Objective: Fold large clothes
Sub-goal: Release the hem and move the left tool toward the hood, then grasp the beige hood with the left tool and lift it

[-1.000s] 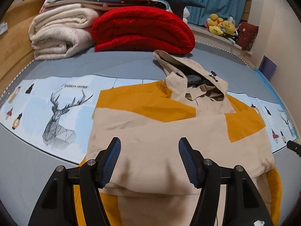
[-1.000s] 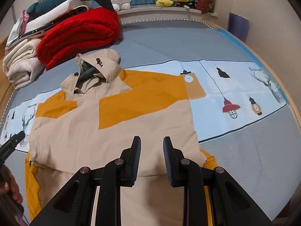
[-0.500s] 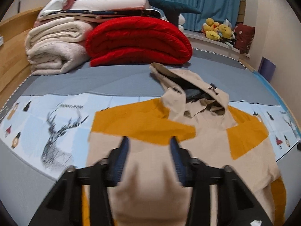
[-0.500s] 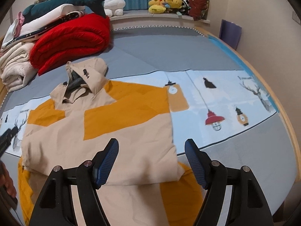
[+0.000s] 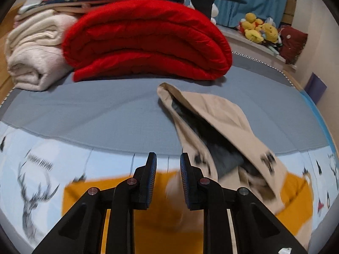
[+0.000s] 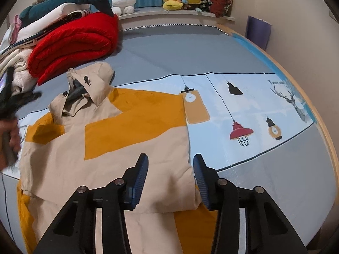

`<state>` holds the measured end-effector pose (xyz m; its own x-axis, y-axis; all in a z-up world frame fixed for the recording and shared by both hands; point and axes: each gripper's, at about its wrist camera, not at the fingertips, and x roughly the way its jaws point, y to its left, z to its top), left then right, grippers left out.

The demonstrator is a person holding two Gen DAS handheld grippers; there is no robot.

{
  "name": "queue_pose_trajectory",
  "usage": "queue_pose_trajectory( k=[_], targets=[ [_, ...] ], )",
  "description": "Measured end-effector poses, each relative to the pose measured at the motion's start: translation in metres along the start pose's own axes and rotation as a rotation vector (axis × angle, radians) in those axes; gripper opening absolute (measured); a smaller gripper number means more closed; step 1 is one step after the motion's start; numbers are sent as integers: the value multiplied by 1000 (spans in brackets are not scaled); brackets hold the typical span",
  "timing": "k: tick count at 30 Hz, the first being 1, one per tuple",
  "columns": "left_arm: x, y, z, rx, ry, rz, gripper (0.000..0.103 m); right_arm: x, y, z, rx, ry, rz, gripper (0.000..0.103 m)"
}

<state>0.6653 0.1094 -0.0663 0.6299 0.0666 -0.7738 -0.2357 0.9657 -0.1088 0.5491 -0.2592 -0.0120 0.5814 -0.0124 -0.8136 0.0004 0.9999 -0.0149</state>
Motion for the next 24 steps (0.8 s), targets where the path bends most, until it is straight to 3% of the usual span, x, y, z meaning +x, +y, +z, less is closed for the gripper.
queue_pose_trajectory(
  k=[2, 4, 7, 12, 14, 15, 19, 22, 24],
  targets=[
    [26, -2, 18, -35, 34, -23, 21, 1, 2, 0, -10, -4, -2, 23],
    [48, -3, 32, -63, 65, -34, 21, 4, 3, 1, -14, -2, -10, 16],
    [85, -3, 48, -96, 128, -26, 27, 12, 3, 2, -17, 20, -33, 15],
    [129, 2, 59, -165, 192, -17, 28, 28, 4, -1, -17, 81, -32, 17],
    [140, 0, 59, -154, 215, -13, 17, 30, 6, -1, -28, 83, -33, 19],
    [141, -1, 60, -145, 225, -14, 5, 30, 7, -1, -34, 82, -35, 19],
    [110, -10, 67, -93, 167, -56, 1, 30, 8, -1, -35, 93, -30, 19],
    [48, -26, 65, 4, 70, -115, 1, 22, 9, 3, -31, 77, -26, 19],
    [-5, -44, 50, 127, -4, -138, 1, 15, 10, 6, -26, 62, -19, 19]
  ],
)
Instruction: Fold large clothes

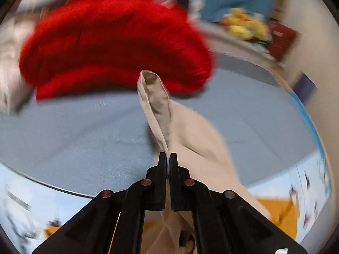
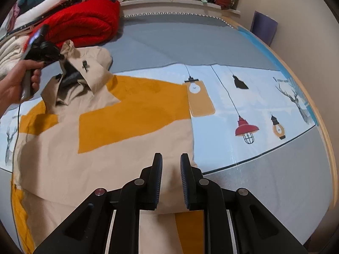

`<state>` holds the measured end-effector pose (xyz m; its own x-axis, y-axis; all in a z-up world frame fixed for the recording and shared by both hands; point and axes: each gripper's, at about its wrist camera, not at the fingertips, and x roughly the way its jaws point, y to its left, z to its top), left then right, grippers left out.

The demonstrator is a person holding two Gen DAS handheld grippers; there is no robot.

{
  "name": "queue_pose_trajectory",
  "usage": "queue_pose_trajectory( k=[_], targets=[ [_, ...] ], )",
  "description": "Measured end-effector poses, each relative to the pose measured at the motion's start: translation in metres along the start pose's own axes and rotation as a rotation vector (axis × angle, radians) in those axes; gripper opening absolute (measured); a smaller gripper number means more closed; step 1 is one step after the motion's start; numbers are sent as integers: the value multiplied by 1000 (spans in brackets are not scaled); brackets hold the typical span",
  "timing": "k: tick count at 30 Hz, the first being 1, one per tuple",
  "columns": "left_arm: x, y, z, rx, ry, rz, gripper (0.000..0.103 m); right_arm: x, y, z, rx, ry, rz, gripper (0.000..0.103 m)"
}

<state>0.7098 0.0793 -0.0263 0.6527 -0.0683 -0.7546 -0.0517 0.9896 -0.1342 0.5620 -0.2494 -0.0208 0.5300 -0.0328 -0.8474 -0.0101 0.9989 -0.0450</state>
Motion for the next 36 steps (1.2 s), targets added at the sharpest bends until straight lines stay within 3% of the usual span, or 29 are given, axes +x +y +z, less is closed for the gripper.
queue_pose_trajectory(
  k=[6, 9, 12, 14, 17, 18, 20, 22, 26, 28, 29, 32, 36],
  targets=[
    [-142, -60, -87, 217, -137, -108, 1, -31, -8, 4, 57, -71, 49, 19],
    [-190, -67, -146, 237, -148, -116, 1, -40, -14, 3, 107, -98, 76, 19],
    [-214, -65, -211, 208, -99, -90, 1, -46, -17, 2, 142, -115, 107, 19],
    [-208, -60, -242, 171, 10, -54, 1, -51, -17, 2, 161, -133, 133, 19],
    [-202, -45, -271, 102, 146, -3, 9, -53, -18, 2, 191, -143, 185, 19],
    [-203, -34, -276, 45, 151, 4, 10, -52, -16, 2, 198, -142, 205, 19],
    [-200, -13, -280, -75, 131, 3, 20, -46, -9, 2, 199, -129, 244, 20],
    [-189, -3, -279, -124, 140, -2, 22, -38, -1, 0, 197, -105, 284, 24],
    [-159, 7, -277, -196, 174, -90, 26, -11, 17, -6, 211, -16, 371, 27],
    [-144, 15, -280, -288, 219, -174, 42, 8, 28, -9, 219, 44, 416, 27],
    [-139, 19, -283, -330, 252, -212, 44, 13, 32, -12, 216, 62, 429, 27],
    [-121, 26, -297, -441, 346, -297, 45, 33, 45, -19, 219, 122, 468, 27],
    [-113, 26, -307, -519, 392, -351, 43, 60, 55, -27, 269, 204, 531, 28]
  ],
)
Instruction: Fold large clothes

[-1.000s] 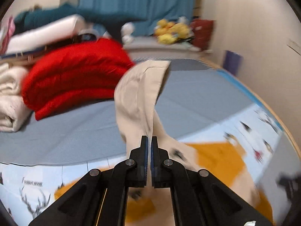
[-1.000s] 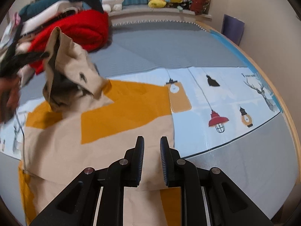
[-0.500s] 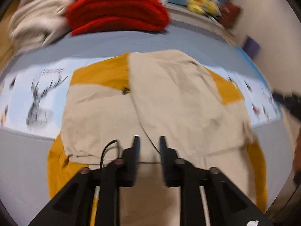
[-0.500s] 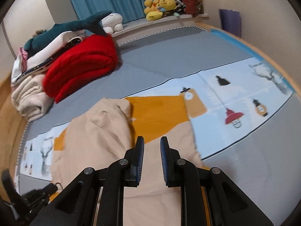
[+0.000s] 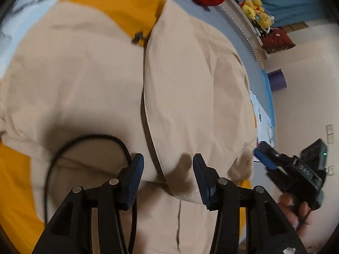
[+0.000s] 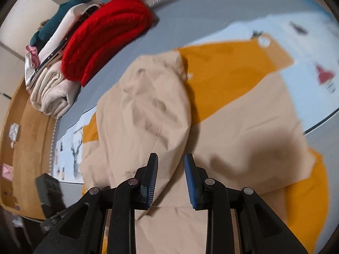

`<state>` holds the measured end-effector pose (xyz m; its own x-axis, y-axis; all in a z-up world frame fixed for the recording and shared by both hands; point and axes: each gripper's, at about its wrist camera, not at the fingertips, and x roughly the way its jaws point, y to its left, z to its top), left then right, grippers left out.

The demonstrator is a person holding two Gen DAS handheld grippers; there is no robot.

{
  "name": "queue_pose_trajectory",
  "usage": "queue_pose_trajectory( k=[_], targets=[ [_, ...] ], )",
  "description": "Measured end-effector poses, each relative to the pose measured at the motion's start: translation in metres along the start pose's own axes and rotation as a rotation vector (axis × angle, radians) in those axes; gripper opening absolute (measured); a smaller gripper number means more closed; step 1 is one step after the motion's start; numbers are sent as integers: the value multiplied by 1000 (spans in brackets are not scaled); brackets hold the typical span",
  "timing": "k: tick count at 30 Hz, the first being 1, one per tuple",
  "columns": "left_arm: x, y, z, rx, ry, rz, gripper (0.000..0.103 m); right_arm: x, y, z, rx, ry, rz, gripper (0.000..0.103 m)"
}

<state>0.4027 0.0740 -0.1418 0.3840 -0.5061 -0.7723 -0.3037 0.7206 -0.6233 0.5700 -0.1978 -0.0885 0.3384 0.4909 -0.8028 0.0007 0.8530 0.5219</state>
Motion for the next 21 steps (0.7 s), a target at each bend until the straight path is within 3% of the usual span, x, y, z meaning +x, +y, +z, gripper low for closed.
queue_pose_trajectory(
  k=[2, 4, 10, 16, 18, 19, 21],
  targets=[
    [1, 1, -1, -11, 9, -8, 35, 10, -5, -1, 33, 21, 21, 28],
    [-1, 1, 0, -19, 8, -16, 8, 18, -8, 1, 52, 30, 33, 28],
    [-29, -15, 11, 55, -81, -5, 3, 30, -16, 8, 116, 29, 82, 28],
    [-25, -9, 12, 73, -47, 85, 2, 41, -14, 11, 130, 39, 102, 27],
    [-25, -10, 14, 94, -52, 121, 2, 43, -12, 11, 124, 27, 105, 22],
    [-24, -9, 15, 106, -50, 142, 2, 42, -12, 10, 119, 20, 103, 5],
    [-16, -5, 16, 98, -23, 147, 2, 41, -12, 9, 118, 12, 92, 2]
  ],
)
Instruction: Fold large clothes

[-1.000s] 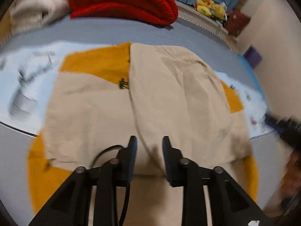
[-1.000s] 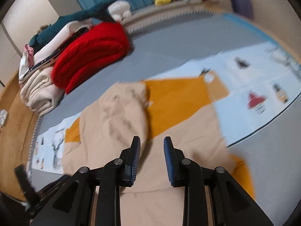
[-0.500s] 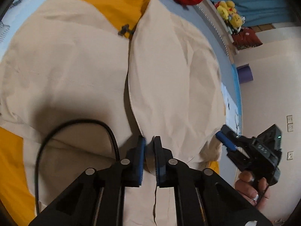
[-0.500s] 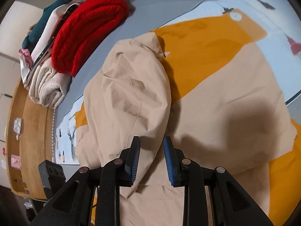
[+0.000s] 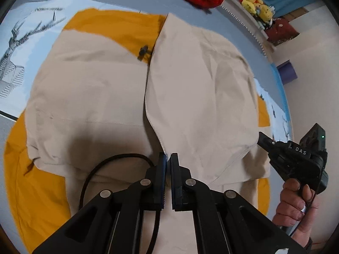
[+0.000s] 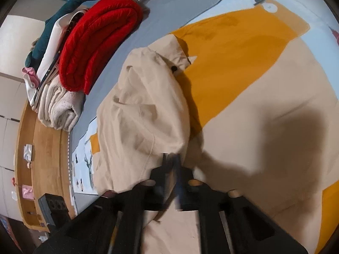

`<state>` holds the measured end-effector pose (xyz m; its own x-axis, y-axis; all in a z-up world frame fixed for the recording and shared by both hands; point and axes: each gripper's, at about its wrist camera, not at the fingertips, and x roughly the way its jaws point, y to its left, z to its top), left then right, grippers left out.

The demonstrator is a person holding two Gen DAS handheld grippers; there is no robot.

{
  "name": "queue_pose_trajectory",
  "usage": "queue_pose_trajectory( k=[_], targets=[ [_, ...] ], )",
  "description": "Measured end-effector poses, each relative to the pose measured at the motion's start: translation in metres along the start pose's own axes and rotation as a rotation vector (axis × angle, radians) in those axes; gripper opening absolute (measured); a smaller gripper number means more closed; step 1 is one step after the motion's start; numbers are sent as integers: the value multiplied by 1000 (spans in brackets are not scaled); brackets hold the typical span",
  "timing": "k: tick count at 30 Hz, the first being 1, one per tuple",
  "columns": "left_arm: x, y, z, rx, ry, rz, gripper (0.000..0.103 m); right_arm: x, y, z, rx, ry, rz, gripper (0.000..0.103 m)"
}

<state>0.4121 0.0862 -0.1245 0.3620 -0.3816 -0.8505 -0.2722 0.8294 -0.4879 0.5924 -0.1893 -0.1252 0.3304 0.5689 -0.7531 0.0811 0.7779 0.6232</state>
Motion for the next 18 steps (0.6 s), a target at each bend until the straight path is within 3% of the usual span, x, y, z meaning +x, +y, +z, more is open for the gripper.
queue_pose_trajectory(
  k=[3, 5, 7, 8, 9, 12, 15, 18],
  targets=[
    [14, 0, -3, -16, 55, 15, 9, 8, -7, -4, -4, 38, -132, 1],
    [11, -6, -3, 10, 41, 46, 10, 12, -14, -6, 16, 52, -176, 1],
    [-3, -24, -5, 120, -40, 139, 12, 11, -13, -6, 19, 46, -187, 2],
    [-11, -42, -7, 218, -112, 221, 15, 8, -8, -6, 1, 28, -208, 2],
    [-15, -53, -9, 281, -150, 261, 23, 4, -4, -5, -18, 8, -233, 2],
    [-14, -78, -19, 398, -185, 279, 27, -10, 13, -6, -105, -95, -341, 9],
    [-1, -86, -28, 429, -150, 261, 27, -22, 33, -9, -204, -187, -352, 21],
    [16, -91, -34, 456, -105, 265, 27, -18, 46, -11, -266, -171, -251, 22]
  ],
)
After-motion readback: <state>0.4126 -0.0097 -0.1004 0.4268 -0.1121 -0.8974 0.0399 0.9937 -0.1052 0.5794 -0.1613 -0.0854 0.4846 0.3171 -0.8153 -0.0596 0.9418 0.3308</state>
